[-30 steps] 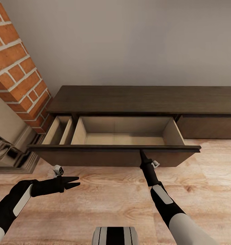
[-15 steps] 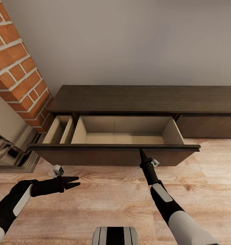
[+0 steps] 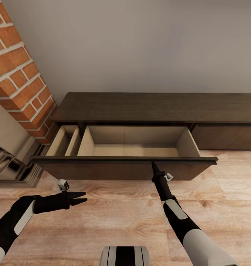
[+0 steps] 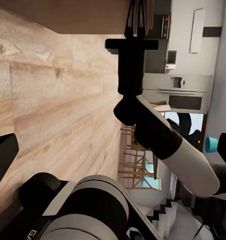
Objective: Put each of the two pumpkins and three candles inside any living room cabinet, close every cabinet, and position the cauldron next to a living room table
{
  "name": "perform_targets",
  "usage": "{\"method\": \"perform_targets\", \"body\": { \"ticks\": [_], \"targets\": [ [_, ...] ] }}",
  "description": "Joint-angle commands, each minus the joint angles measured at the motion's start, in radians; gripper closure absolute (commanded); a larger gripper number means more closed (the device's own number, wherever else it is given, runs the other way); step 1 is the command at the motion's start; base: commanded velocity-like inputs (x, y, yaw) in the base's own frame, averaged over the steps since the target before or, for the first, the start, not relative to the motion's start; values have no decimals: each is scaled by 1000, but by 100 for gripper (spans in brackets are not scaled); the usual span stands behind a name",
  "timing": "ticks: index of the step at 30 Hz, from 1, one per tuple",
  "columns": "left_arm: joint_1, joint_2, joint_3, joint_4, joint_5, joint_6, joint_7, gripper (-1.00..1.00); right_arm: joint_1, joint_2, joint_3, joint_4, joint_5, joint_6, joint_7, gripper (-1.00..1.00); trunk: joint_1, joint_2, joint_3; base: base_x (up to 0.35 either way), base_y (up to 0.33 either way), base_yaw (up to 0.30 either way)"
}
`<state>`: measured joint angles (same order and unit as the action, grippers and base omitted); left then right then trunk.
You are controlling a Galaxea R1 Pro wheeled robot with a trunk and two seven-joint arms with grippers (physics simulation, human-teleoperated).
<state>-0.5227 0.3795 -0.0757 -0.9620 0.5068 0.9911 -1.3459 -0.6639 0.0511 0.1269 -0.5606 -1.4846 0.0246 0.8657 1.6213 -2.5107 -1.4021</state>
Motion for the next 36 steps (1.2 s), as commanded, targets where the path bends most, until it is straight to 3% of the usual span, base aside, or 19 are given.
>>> {"method": "perform_targets", "body": {
  "ticks": [1,22,23,36],
  "targets": [
    [-1,1,-3,0,4,9,-2,-100,20,0,9,31,-5,3,4,100,0,0,-1,0,0,0],
    [0,1,-3,2,6,9,-2,-100,20,0,8,32,-6,5,0,100,0,0,-1,0,0,0],
    [0,1,-3,2,6,9,-2,-100,20,0,8,33,-6,5,0,-100,0,0,-1,0,0,0],
    [0,-1,-3,2,6,9,-2,-100,20,-1,8,34,-6,6,1,-100,-1,0,7,0,0,0]
  ]
}}
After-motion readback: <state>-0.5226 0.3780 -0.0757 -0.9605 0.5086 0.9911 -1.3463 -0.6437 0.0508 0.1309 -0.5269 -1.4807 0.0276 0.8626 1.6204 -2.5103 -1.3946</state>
